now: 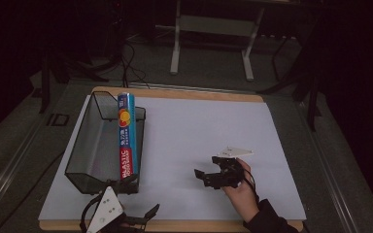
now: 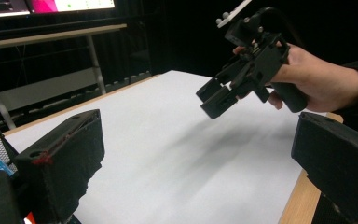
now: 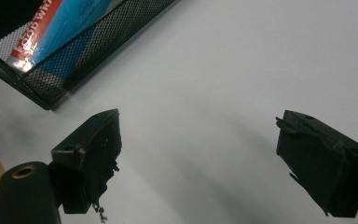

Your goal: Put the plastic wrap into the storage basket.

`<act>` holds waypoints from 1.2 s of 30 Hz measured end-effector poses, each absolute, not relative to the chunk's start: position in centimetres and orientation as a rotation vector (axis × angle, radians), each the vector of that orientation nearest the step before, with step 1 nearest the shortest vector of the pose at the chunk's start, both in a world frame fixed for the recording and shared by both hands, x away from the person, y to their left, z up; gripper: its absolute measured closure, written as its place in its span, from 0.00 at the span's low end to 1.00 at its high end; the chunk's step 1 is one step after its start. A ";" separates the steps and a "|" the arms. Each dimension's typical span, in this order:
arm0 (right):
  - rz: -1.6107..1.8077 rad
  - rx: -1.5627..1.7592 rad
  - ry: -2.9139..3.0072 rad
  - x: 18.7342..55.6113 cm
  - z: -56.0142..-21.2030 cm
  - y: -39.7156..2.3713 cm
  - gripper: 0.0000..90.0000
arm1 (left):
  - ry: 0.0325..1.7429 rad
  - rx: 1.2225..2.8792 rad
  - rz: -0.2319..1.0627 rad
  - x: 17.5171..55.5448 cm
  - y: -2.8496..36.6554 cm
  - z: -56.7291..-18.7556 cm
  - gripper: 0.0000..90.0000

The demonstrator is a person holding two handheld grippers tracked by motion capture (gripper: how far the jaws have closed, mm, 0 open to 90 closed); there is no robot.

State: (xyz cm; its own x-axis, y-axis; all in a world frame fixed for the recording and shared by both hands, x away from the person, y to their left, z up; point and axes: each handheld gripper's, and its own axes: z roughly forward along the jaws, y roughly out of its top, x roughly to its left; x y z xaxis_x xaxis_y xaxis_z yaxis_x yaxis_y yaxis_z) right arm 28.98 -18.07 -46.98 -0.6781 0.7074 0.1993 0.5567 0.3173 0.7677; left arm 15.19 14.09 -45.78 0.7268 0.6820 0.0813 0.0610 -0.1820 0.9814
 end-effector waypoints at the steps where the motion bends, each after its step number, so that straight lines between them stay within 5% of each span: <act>1: 1.306 1.174 2.395 28.9 -46.9 -18.3 0.15 | 0.600 1.683 0.617 15.2 14.1 -45.8 0.03; 36: 1.318 1.003 2.423 27.5 -48.0 -22.4 0.14 | 0.599 1.701 0.612 15.4 13.9 -45.9 0.03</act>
